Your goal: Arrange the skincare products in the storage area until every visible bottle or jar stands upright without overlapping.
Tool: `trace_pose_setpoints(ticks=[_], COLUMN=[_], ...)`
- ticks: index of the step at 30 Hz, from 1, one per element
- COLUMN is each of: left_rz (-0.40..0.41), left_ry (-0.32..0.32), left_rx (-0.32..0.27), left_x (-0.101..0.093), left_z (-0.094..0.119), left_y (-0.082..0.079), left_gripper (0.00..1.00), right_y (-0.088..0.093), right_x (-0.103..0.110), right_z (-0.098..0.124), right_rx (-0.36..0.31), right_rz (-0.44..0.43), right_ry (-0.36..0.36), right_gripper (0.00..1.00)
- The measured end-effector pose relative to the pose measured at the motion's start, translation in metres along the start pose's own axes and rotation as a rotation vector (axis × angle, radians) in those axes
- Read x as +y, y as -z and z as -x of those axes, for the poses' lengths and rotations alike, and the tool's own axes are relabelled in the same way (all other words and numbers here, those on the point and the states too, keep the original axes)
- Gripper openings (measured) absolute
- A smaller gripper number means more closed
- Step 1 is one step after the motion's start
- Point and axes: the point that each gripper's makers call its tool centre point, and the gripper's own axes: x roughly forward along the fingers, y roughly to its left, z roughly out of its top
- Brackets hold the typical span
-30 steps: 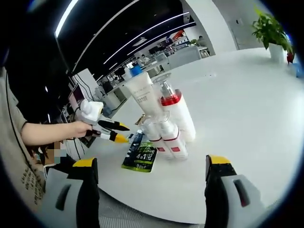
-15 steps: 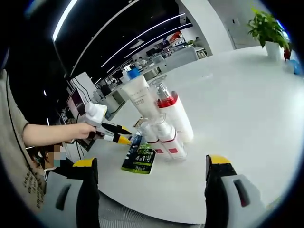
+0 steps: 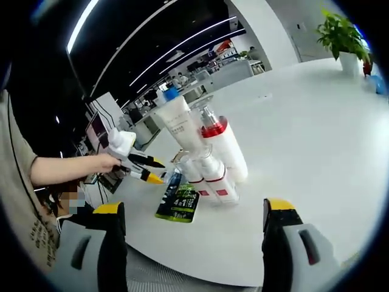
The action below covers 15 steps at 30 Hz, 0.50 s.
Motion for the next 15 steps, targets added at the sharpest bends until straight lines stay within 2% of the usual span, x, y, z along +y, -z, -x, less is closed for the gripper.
trace_pose_setpoints(ticks=[5,9,15], left_rz=[-0.059,-0.087,-0.152], left_ry=[0.021,0.071,0.118], left_rx=[0.024,0.046,0.108], left_x=[0.0036,0.0023,0.0007], left_z=[-0.0019,-0.0042,-0.0084], left_y=[-0.0061,-0.0093,-0.0021], left_gripper=[0.49,0.51,0.52], right_y=[-0.0004,-0.0011,-0.0016], right_x=[-0.0007,-0.0013,-0.0024], right_z=[0.0002,0.0006,0.0008], right_rx=[-0.002,-0.007,-0.010], right_rz=[-0.004,-0.008,-0.015], right_ry=[0.003,0.005,0.009], right_gripper=[0.94,0.94,0.94])
